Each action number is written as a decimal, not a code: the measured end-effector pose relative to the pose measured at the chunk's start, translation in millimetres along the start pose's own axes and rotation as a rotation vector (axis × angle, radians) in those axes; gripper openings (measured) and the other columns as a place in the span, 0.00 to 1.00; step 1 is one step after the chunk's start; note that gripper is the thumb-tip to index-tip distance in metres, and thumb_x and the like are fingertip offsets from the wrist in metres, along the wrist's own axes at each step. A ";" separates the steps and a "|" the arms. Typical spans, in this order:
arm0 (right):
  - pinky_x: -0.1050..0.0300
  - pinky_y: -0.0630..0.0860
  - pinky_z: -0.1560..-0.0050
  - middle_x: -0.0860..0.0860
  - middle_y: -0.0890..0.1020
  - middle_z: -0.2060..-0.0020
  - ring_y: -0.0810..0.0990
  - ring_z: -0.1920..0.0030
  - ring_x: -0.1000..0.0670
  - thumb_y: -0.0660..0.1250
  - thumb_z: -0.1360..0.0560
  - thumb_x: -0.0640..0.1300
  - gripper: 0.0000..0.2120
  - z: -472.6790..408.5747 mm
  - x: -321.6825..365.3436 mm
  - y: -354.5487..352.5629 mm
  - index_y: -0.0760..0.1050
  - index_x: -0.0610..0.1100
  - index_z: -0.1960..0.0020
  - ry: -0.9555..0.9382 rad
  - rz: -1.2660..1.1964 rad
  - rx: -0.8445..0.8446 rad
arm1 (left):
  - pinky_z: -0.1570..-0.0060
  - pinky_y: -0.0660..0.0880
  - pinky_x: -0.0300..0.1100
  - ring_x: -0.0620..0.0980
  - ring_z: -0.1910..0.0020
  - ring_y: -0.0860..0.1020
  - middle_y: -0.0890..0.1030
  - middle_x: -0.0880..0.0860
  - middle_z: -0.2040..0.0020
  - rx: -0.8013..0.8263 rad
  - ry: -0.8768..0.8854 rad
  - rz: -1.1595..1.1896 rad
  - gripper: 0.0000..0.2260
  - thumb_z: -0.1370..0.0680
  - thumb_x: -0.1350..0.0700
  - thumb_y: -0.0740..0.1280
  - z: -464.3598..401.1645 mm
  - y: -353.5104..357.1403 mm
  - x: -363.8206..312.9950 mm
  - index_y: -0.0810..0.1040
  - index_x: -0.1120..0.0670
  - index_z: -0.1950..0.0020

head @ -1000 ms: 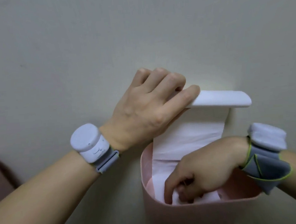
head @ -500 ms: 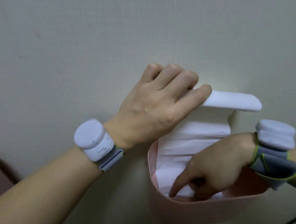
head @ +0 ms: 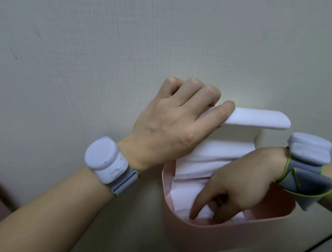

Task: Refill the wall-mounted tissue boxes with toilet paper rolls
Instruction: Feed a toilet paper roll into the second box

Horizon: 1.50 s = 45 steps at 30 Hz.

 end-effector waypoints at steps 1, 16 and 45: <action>0.55 0.76 0.46 0.49 0.82 0.52 0.80 0.53 0.50 0.64 0.21 0.51 0.18 4.2 -1.7 -2.6 0.71 0.60 0.32 0.001 -0.019 -0.019 | 0.60 0.69 0.48 0.55 0.61 0.78 0.82 0.53 0.58 0.001 -0.001 0.000 0.07 0.23 0.61 0.68 -0.1 0.1 -0.3 0.84 0.54 0.49; 0.52 0.78 0.42 0.54 0.84 0.49 0.81 0.49 0.52 0.61 0.24 0.41 0.19 17.5 -7.8 3.0 0.77 0.58 0.38 0.169 0.067 -0.023 | 0.60 0.68 0.49 0.56 0.61 0.78 0.82 0.54 0.57 0.025 0.009 0.027 0.07 0.21 0.55 0.68 0.7 -0.8 0.5 0.84 0.54 0.48; 0.51 0.76 0.41 0.57 0.82 0.44 0.79 0.45 0.52 0.61 0.25 0.44 0.16 23.3 -0.6 12.0 0.79 0.55 0.40 0.249 0.220 -0.144 | 0.59 0.69 0.49 0.56 0.60 0.78 0.81 0.54 0.57 0.055 0.016 0.050 0.06 0.21 0.56 0.67 0.9 -2.6 0.2 0.83 0.55 0.48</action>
Point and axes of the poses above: each hand's wrist, its own z-axis away from the middle knuckle, its own y-axis out of the palm, x = y × z, the point moved 3 cm from there along -z, towards the middle knuckle
